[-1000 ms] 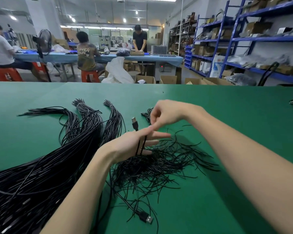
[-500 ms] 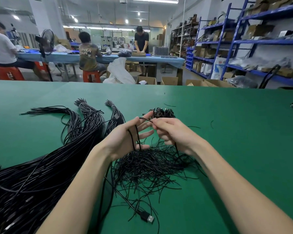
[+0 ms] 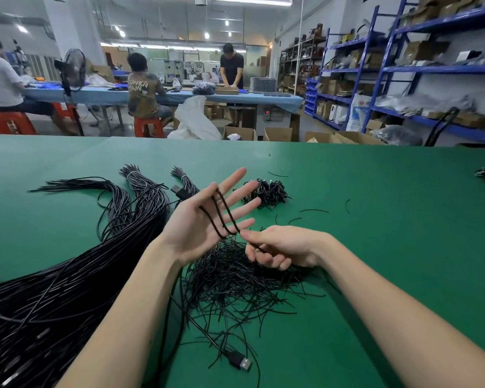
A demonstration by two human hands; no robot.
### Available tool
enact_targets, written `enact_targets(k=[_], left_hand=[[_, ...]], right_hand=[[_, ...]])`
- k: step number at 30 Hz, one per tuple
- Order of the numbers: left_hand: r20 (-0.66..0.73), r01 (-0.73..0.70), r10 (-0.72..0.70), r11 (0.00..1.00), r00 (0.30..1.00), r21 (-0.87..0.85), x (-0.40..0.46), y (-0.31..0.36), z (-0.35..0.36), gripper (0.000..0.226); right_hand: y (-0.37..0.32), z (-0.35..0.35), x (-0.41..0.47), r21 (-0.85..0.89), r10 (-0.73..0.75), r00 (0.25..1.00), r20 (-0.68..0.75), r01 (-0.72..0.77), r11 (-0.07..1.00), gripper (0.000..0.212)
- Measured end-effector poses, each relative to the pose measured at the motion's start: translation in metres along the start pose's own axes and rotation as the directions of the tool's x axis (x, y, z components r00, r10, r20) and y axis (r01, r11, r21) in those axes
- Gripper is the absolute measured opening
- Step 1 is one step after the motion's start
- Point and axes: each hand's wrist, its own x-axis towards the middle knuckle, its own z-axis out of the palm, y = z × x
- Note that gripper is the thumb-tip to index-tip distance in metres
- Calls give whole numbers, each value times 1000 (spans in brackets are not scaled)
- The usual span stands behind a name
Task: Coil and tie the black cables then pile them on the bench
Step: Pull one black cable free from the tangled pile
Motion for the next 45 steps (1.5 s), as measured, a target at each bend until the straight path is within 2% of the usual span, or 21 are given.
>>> enact_targets(k=[3, 5, 7, 11, 16, 18, 21, 24, 27, 29, 30, 32, 34, 35, 38, 40, 42, 44, 45], left_hand=[[51, 17, -20, 997, 998, 69, -1, 3, 2, 50], [67, 70, -79, 989, 995, 131, -1, 1, 7, 51], [34, 136, -148, 965, 988, 225, 0, -4, 10, 51], [-59, 222, -217, 888, 974, 403, 3, -14, 9, 52], [-189, 242, -173, 856, 967, 458, 9, -20, 12, 48], [-252, 202, -100, 885, 963, 419, 10, -19, 12, 46], [-318, 100, 6, 944, 948, 314, 10, -12, 12, 45], [-322, 27, 34, 982, 946, 184, 9, -10, 14, 38], [-283, 13, 70, 959, 957, 283, 10, -14, 16, 27], [-310, 24, 85, 943, 947, 332, 10, -17, 15, 24], [-332, 44, 79, 938, 940, 345, 11, -19, 14, 23], [-370, 99, 46, 927, 928, 363, 11, -21, 13, 22], [-389, 124, 10, 940, 921, 317, 10, -20, 10, 24], [-383, 127, -10, 951, 924, 281, 8, -18, 9, 26], [-278, 181, -98, 940, 956, 289, 4, -12, 10, 27], [-210, 234, -172, 916, 963, 326, 3, -14, 14, 28], [-175, 254, -199, 883, 964, 395, 3, -19, 19, 23], [-126, 252, -218, 847, 968, 468, 3, -21, 24, 24], [-103, 253, -232, 842, 967, 477, 3, -22, 26, 27]], right_hand=[[1, -12, 1, -138, 100, 994, 38, -93, 986, 40], [-2, -22, 0, -258, 114, 992, -48, -122, 959, 28], [-14, -34, -4, -357, 58, 984, -166, -115, 927, 19], [-56, -47, -14, -407, 21, 978, -209, -107, 907, 37], [-94, -30, -12, -540, -82, 951, -299, -98, 836, 22], [-98, -19, -13, -543, -155, 909, -387, -88, 835, 23], [-86, 3, -19, -415, -253, 823, -509, 23, 910, 19], [-61, 22, -22, -393, -354, 705, -615, 116, 912, 4], [-39, 31, -14, -400, -409, 566, -716, 147, 905, 2], [-30, 39, -9, -437, -472, 464, -750, 187, 880, 6], [-26, 42, -7, -436, -486, 443, -754, 217, 874, 7], [-19, 42, -6, -371, -445, 467, -764, 245, 896, 7], [-11, 33, -8, -270, -351, 523, -777, 227, 936, 20], [-6, 28, -11, -231, -316, 527, -789, 222, 947, 26], [-4, 21, -20, -74, -273, 530, -803, 366, 927, 25], [-9, 24, -25, -23, -335, 627, -703, 450, 893, 27], [-16, 32, -25, -47, -410, 744, -528, 457, 888, 29], [-22, 40, -23, -10, -411, 802, -433, 452, 892, 23], [-24, 42, -21, -1, -391, 800, -455, 439, 898, 19]])
